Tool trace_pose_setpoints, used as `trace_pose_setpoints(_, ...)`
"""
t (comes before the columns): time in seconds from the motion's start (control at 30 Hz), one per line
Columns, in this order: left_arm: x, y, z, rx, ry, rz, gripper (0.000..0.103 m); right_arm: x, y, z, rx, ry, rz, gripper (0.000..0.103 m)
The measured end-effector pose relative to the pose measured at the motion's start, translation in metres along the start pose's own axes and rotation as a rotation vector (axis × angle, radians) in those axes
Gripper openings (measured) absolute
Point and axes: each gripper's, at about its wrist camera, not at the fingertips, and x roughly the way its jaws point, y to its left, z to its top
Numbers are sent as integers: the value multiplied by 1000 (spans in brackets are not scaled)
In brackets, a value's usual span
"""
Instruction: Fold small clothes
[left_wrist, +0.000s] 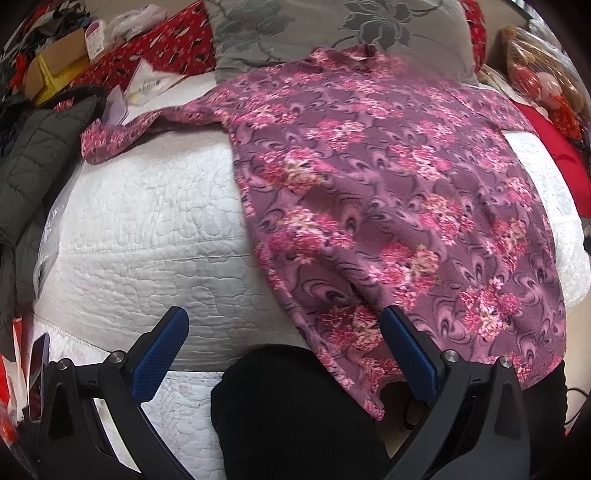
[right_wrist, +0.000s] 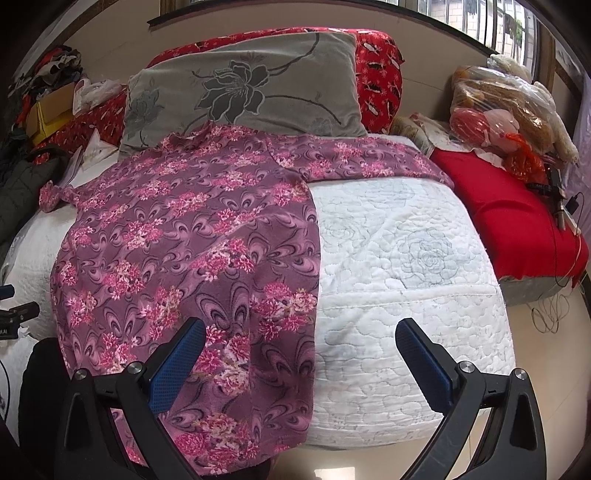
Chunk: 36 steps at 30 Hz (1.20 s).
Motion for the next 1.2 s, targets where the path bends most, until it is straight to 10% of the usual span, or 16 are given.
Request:
trace_pose_setpoints(0.2, 27, 30, 1, -138, 120, -109, 103, 12, -17, -14, 32, 74, 43, 95)
trace_pose_setpoints(0.47, 68, -9, -1, -80, 260, -184, 103, 51, -44, -46, 165, 244, 152, 83)
trace_pose_setpoints(0.57, 83, -21, -2, -87, 313, -240, 80, 69, -44, -56, 197, 292, 193, 68)
trace_pose_setpoints(0.63, 91, -27, -4, -91, 356, -291, 33, 80, -40, -61, 208, 332, 237, 55)
trace_pose_setpoints(0.7, 90, -26, -3, -108, 351, -315, 18, 89, -32, -66, 183, 361, 245, 46)
trace_pose_setpoints(0.8, 74, -13, 0, -154, 321, -372, 4, 86, -27, -66, 151, 320, 263, 5)
trace_pose_setpoints(1.0, -7, 47, 15, -334, 215, -545, 4, 26, -49, -47, 255, 165, 460, 5)
trace_pose_setpoints(1.2, -24, 72, 16, -338, 243, -456, 5, -37, -84, -22, 366, -11, 544, 5)
